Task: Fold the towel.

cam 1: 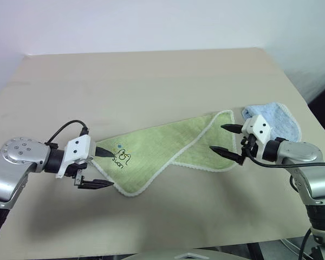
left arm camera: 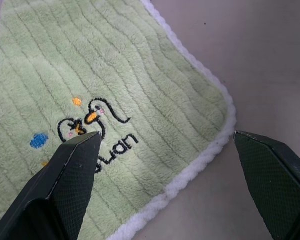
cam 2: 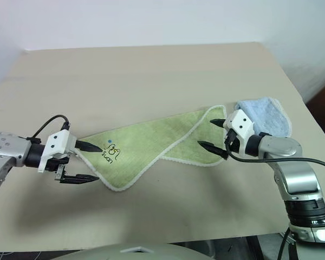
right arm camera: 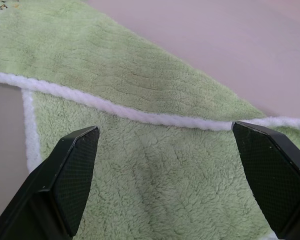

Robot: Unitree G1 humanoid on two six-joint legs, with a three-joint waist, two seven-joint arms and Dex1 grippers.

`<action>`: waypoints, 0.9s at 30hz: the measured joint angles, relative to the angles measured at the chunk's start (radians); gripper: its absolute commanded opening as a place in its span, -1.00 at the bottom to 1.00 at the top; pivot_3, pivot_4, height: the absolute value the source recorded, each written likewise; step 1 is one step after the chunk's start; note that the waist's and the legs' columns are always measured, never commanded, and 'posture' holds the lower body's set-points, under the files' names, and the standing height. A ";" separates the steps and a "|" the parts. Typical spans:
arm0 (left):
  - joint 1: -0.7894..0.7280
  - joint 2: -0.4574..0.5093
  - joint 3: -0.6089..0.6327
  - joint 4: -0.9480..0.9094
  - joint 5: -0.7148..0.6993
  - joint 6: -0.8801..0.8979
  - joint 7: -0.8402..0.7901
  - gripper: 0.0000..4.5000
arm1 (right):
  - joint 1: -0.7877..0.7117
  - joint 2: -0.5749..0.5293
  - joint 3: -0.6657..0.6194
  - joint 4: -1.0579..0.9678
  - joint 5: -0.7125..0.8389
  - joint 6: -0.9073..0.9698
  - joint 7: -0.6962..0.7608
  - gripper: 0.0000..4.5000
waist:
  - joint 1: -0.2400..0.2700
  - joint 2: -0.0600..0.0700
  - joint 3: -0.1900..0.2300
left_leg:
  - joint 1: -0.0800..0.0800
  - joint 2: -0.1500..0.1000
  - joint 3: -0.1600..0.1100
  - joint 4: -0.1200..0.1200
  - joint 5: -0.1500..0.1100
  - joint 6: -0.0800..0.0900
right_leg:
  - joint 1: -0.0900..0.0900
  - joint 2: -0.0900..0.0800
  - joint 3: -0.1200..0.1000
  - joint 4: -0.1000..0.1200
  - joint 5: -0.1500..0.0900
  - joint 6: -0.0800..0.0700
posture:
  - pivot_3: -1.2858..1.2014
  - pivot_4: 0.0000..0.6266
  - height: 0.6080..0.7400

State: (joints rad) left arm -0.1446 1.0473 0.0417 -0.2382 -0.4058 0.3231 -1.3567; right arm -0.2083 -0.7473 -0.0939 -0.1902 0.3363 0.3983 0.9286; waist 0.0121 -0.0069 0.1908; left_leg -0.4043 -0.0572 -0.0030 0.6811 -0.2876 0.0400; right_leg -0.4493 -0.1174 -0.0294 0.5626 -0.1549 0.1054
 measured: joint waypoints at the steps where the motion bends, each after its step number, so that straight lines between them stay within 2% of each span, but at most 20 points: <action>1: 0.000 0.000 0.000 0.000 0.000 0.000 0.000 0.98 | 0.002 0.000 0.000 0.000 0.000 0.000 -0.001 1.00 | 0.000 0.000 0.000 | 0.000 0.000 0.000 0.000 0.000 0.000 | 0.000 0.000 0.000 0.000 0.000 0.000 | 0.03 -0.52 0.82; 7: 0.005 0.000 0.000 0.000 0.000 -0.001 0.000 0.98 | 0.046 0.001 -0.001 -0.015 0.002 0.003 -0.019 1.00 | 0.000 0.000 0.000 | 0.000 0.000 0.000 0.000 0.000 0.000 | 0.000 0.000 0.000 0.000 0.000 0.000 | 0.03 -0.52 0.82; 13: -0.055 -0.012 -0.028 0.001 0.001 -0.002 -0.007 0.98 | 0.098 -0.005 -0.040 -0.063 0.013 0.009 -0.032 1.00 | 0.001 0.000 0.000 | 0.000 0.000 0.000 0.001 0.000 0.000 | 0.000 0.000 0.000 0.000 0.000 0.000 | 0.03 -0.52 0.82; 27: -0.088 -0.006 -0.166 -0.112 0.015 -0.100 -0.177 0.98 | 0.206 -0.032 -0.099 -0.180 0.042 0.091 -0.070 1.00 | 0.001 0.000 0.000 | 0.000 0.000 0.000 0.002 0.000 0.000 | 0.001 0.000 0.000 0.000 -0.001 -0.002 | 0.03 -0.52 0.82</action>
State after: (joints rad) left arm -0.2327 1.0409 -0.1246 -0.3497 -0.3910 0.2233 -1.5338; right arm -0.0028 -0.7794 -0.1927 -0.3704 0.3785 0.4895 0.8590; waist 0.0131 -0.0069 0.1906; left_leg -0.4046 -0.0574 -0.0027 0.6828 -0.2874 0.0404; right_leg -0.4486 -0.1172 -0.0292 0.5629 -0.1562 0.1032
